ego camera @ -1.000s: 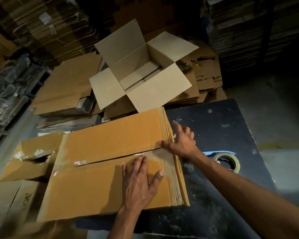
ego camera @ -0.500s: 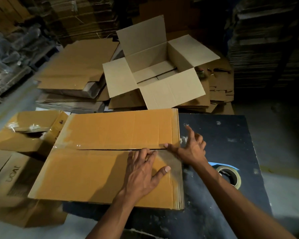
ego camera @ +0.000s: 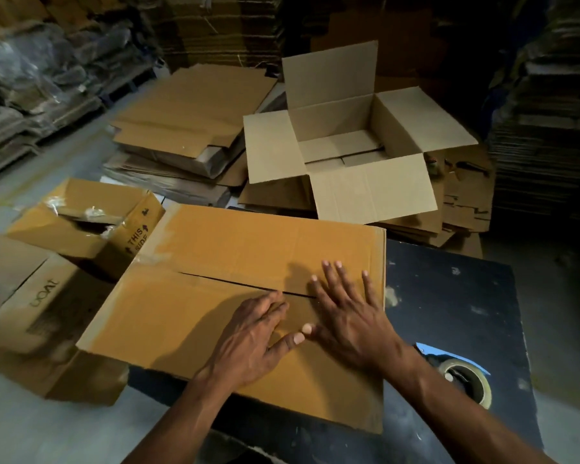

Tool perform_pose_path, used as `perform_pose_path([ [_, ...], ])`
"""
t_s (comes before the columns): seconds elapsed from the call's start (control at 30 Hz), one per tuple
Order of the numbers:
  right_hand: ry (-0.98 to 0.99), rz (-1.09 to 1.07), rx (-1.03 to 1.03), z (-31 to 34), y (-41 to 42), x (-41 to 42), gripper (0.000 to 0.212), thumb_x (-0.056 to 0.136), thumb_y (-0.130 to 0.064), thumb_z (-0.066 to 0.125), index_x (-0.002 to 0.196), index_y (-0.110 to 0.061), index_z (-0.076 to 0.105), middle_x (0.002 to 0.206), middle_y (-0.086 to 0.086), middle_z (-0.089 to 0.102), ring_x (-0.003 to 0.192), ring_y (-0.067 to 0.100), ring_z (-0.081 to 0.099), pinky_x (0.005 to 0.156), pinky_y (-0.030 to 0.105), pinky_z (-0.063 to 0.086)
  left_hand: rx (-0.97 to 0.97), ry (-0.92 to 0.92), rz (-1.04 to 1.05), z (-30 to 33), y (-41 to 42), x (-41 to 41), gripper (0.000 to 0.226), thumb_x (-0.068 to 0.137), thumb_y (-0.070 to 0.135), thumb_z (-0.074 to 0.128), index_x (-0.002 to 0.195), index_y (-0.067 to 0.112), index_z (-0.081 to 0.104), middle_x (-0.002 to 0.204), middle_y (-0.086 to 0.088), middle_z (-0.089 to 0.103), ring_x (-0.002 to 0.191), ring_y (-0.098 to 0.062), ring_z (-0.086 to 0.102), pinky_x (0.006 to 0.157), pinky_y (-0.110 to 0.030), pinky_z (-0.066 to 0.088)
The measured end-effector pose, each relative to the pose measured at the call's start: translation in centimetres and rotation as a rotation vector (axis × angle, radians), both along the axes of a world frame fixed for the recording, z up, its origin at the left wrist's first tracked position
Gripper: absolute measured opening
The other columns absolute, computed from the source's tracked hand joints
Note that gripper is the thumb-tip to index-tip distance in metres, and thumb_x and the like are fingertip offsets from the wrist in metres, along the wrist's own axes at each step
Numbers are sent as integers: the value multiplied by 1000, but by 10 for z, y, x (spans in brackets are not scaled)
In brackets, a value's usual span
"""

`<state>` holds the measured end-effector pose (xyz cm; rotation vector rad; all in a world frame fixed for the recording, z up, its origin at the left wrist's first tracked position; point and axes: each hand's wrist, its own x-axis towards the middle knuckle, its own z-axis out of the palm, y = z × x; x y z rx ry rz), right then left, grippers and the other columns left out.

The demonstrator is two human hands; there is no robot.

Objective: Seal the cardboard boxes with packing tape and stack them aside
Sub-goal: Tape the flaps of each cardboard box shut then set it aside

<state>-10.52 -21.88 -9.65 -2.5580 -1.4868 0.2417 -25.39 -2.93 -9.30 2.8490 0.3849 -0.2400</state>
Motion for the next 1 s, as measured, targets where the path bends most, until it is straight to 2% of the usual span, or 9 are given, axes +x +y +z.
perform_pose_path([
  [0.13,-24,25,-213,2,9,-7,89,95,-82,1,162,-26,-15,164,7,-37,150,24,-37,123,61,-14,57,-41,-27,3,36,-7,90,95,85,20,157,24,43,157,4,38,143,-20,35,119,-43,32],
  [0.3,30,49,-212,16,46,-23,90,95,-83,4,160,-27,-21,161,-1,-42,148,17,-40,122,59,-18,163,-14,-86,6,97,-25,87,99,81,19,149,20,55,155,-2,45,140,-24,41,119,-51,31],
  [0.4,81,84,-249,14,88,-40,93,96,-83,10,163,-22,-12,166,-2,-30,152,15,-32,125,59,-8,132,-3,-124,10,129,-35,88,99,80,13,152,22,50,161,-2,39,146,-23,35,123,-51,24],
  [0.47,105,43,-338,19,111,-53,101,92,-88,11,162,-20,-16,165,0,-31,153,19,-30,125,59,-4,75,29,-173,12,147,-42,88,97,79,15,156,20,44,166,-2,32,151,-23,30,126,-49,19],
  [0.6,95,-14,-405,36,145,-76,112,75,-95,-13,157,-20,-26,161,-2,-38,152,19,-30,126,54,-6,27,87,-286,10,165,-54,87,92,75,18,161,24,30,173,1,12,158,-18,10,129,-47,2],
  [0.7,131,30,-296,41,188,-88,102,86,-90,-3,161,-23,-22,165,-5,-33,152,13,-29,128,49,-5,2,17,-230,10,189,-61,71,99,63,35,160,27,33,171,2,20,157,-18,16,129,-45,2],
  [0.8,173,104,-251,35,231,-98,106,83,-93,-2,163,-23,-14,167,-6,-28,153,10,-27,128,47,-5,121,-4,-47,9,225,-71,76,94,58,16,158,24,38,170,-2,25,158,-23,17,126,-52,-4],
  [0.87,162,152,-276,29,247,-104,110,81,-95,-2,163,-23,-14,166,-6,-28,154,11,-26,128,50,-3,158,55,-30,5,240,-78,83,94,62,3,163,24,27,174,-4,11,160,-24,5,124,-59,-9],
  [1.0,153,171,-355,33,260,-108,112,78,-98,-4,163,-25,-14,165,-7,-31,153,13,-27,128,49,-4,96,90,-133,2,253,-87,78,102,68,9,165,23,2,172,-3,-12,159,-23,-14,121,-65,-11],
])
